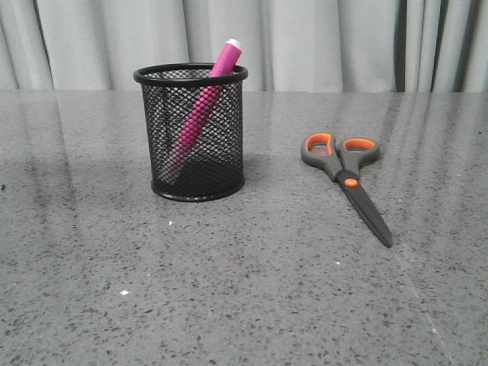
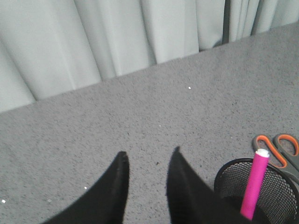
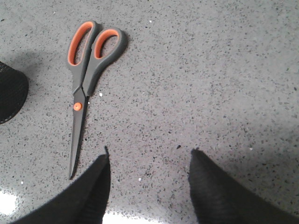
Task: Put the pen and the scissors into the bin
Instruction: 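Move the right gripper down over the grey-and-orange scissors, then close the right gripper on the scissors handles, then lift the scissors with the right gripper and carry them over the cup, then lower the scissors blades-first into the cup and open the right gripper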
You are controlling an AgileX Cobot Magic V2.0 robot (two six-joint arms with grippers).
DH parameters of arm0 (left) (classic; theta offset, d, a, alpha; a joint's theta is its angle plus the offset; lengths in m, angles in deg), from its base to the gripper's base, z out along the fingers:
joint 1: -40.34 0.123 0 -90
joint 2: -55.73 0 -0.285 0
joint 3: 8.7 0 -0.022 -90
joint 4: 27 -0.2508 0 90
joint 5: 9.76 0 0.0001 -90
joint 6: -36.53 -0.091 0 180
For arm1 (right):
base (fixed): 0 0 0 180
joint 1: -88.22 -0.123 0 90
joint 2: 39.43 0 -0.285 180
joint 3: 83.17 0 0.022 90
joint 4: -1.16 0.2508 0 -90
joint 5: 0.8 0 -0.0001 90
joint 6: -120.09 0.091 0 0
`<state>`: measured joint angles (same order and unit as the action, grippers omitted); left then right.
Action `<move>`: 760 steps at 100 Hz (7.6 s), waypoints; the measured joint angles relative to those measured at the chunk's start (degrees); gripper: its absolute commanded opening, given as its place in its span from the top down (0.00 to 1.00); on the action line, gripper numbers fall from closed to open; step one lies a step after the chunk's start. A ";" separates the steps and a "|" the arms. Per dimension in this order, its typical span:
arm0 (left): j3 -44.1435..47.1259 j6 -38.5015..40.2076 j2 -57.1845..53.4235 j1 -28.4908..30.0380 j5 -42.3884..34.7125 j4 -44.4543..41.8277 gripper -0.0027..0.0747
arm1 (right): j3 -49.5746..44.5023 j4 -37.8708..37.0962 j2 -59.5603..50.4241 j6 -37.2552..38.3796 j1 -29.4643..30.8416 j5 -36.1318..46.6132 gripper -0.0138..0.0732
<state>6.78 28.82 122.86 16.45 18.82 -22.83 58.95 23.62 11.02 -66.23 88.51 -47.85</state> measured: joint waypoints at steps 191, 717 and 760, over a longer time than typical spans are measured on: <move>17.36 4.90 -17.85 17.75 -7.76 -0.69 0.99 | 34.44 -18.12 49.67 15.15 -25.61 -8.39 0.42; 17.36 4.90 -17.85 17.75 -7.80 -0.69 0.99 | 7.55 -26.29 47.23 17.64 -40.33 78.24 0.84; 17.36 4.90 -17.85 17.75 -7.80 -0.69 0.99 | 7.55 -26.29 47.23 17.64 -40.33 78.37 0.48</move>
<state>24.14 33.72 105.01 34.20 11.02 -23.53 66.51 -2.67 58.24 -48.59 48.18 30.52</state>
